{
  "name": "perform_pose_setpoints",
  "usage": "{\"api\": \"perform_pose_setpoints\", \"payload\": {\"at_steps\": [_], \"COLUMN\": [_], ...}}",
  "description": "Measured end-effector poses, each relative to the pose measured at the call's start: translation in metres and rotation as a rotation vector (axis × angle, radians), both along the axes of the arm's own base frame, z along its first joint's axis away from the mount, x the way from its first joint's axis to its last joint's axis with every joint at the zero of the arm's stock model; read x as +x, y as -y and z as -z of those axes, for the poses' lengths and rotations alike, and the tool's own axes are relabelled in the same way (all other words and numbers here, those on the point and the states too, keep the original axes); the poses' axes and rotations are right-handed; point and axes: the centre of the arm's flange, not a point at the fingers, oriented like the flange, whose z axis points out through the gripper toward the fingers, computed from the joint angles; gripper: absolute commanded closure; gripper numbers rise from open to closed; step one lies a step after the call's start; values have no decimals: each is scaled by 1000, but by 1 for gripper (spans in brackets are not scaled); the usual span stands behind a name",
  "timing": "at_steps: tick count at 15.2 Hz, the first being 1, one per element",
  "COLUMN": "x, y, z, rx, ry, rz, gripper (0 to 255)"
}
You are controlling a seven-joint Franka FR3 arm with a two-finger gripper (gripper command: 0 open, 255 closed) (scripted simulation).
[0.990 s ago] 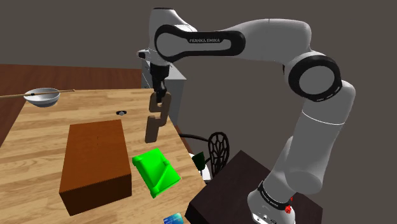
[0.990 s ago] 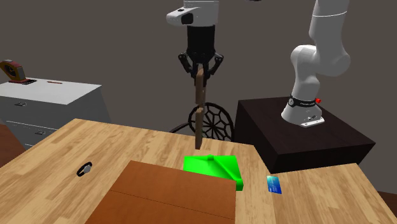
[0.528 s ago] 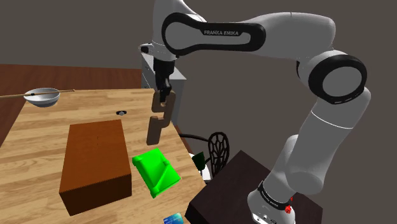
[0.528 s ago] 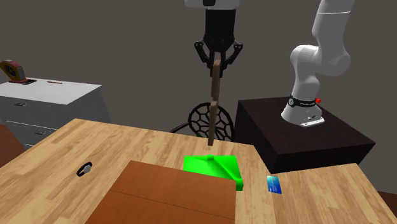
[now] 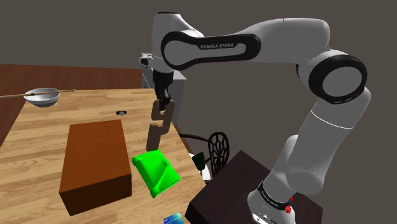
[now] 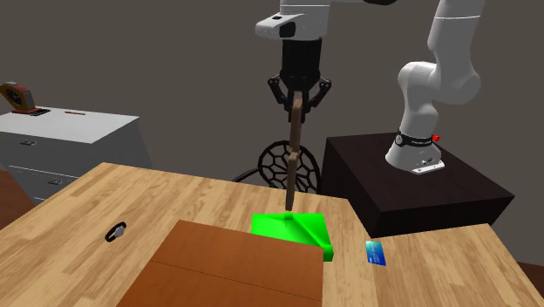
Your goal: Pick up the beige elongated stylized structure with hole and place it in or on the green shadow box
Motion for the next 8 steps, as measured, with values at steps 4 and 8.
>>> {"api": "perform_pose_setpoints", "payload": {"at_steps": [4, 8], "x": [1, 0], "y": [-1, 1], "z": [21, 42], "rx": [0, 0], "ry": [0, 0], "rz": [0, 0], "gripper": [255, 255]}}
